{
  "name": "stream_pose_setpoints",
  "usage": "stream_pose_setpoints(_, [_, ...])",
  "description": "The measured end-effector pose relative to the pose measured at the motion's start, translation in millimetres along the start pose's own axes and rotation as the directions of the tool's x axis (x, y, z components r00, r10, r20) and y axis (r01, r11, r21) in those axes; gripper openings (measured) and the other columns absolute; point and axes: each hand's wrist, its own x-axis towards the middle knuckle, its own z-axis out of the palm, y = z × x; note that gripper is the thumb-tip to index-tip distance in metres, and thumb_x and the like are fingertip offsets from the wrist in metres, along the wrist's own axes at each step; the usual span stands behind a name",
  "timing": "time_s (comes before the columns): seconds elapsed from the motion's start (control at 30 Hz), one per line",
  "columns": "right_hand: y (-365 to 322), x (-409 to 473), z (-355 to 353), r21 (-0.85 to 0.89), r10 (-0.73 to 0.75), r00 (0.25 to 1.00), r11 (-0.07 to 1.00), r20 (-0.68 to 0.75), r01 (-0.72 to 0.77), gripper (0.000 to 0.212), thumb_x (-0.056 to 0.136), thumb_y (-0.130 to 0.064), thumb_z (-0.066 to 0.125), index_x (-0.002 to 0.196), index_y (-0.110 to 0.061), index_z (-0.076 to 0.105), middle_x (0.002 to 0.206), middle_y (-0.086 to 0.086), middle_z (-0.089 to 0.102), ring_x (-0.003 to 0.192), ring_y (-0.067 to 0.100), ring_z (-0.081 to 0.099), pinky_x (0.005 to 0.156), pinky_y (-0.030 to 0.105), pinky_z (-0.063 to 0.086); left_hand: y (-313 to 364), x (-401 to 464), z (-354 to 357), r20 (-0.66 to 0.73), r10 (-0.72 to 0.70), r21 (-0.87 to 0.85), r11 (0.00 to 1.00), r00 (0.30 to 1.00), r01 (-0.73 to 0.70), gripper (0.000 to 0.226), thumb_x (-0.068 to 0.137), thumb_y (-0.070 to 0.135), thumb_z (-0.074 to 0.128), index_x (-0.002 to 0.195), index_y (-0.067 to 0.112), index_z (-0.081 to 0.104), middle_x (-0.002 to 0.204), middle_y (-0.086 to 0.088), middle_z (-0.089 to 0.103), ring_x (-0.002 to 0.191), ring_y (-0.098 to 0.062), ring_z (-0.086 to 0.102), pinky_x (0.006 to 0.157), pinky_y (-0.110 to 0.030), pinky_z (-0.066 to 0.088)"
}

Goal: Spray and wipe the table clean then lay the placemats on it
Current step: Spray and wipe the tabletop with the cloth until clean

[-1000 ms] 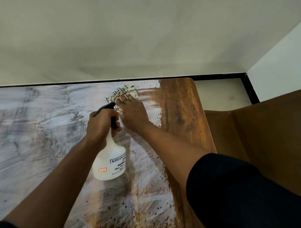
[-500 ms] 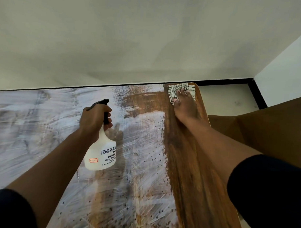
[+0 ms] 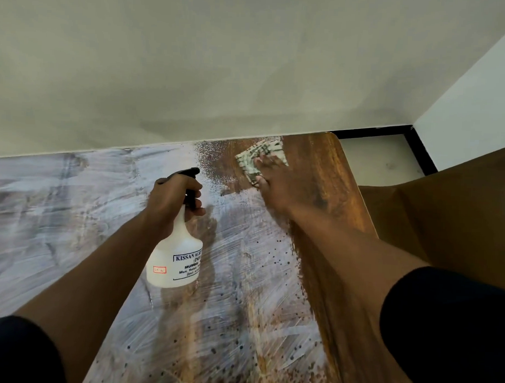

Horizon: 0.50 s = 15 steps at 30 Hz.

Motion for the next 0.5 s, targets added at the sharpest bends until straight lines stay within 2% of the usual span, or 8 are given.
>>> stream_pose_setpoints(0.07, [25.2,5.8,-12.9,0.023,0.163,0.983,0.987,-0.088,-0.162,0.047,0.107,-0.028,0.045,0.154,-0.030,0.037,0.165,-0.004,0.025,0.154,0.025,0.020,0.124,0.052,0.023,0.1,1.9,-2.5,0.012,-0.003,-0.002,1.000,1.000,0.003,0.036,0.099,-0.003,0.052,0.123,0.019,0.068,0.080,-0.013,0.051,0.066,-0.031,0.049,0.040,-0.023,0.047])
stream_pose_setpoints(0.13, [46.3,14.1,-22.2,0.063,0.294,0.947,0.956,-0.131,-0.288,0.048,0.107,-0.026,0.046,0.154,-0.028,0.038,0.166,-0.003,0.025,0.155,0.025,0.017,0.124,0.052,0.022,-2.0,4.5,-5.0,0.020,-0.004,0.003,1.000,1.000,0.004,0.038,0.099,-0.002,0.053,0.125,0.020,0.068,0.079,-0.013,0.051,0.065,-0.029,0.050,0.040,-0.022,0.046])
stream_pose_setpoints(0.2, [55.3,25.6,-25.0,0.091,0.365,0.923,0.930,-0.121,-0.356,0.049,0.107,-0.028,0.046,0.155,-0.027,0.039,0.167,-0.004,0.025,0.156,0.022,0.014,0.125,0.046,0.019,-5.2,8.7,-8.6,0.010,0.004,0.034,0.999,1.000,-0.005,0.042,0.097,0.000,0.055,0.128,0.024,0.070,0.078,-0.012,0.052,0.061,-0.026,0.050,0.042,-0.023,0.047])
stream_pose_setpoints(0.3, [43.2,42.1,-21.6,0.099,0.472,0.868,0.882,-0.158,-0.461,0.047,0.106,-0.025,0.049,0.153,-0.027,0.044,0.166,-0.002,0.029,0.155,0.024,0.018,0.125,0.047,0.021,-11.7,13.8,-14.9,-0.025,0.023,0.069,0.997,0.999,-0.022,0.045,0.095,0.004,0.059,0.130,0.028,0.073,0.077,-0.009,0.054,0.057,-0.023,0.051,0.044,-0.024,0.045])
stream_pose_setpoints(0.4, [10.4,50.7,-13.3,0.044,0.463,0.864,0.885,-0.198,-0.464,0.047,0.105,-0.019,0.049,0.152,-0.026,0.046,0.164,0.005,0.033,0.153,0.029,0.026,0.121,0.046,0.030,-15.8,14.8,-21.0,-0.010,0.034,0.070,0.997,0.999,-0.034,0.046,0.094,0.003,0.060,0.131,0.028,0.072,0.074,-0.009,0.056,0.055,-0.026,0.056,0.045,-0.027,0.043])
stream_pose_setpoints(0.5, [-33.8,54.3,7.2,0.095,0.392,0.904,0.920,-0.172,-0.381,0.051,0.102,-0.012,0.053,0.149,-0.034,0.047,0.162,0.003,0.035,0.150,0.029,0.033,0.117,0.046,0.037,-16.0,14.3,-20.3,0.027,0.038,0.064,0.997,0.999,-0.040,0.046,0.094,0.001,0.059,0.130,0.026,0.072,0.074,-0.012,0.057,0.060,-0.029,0.057,0.047,-0.030,0.045])
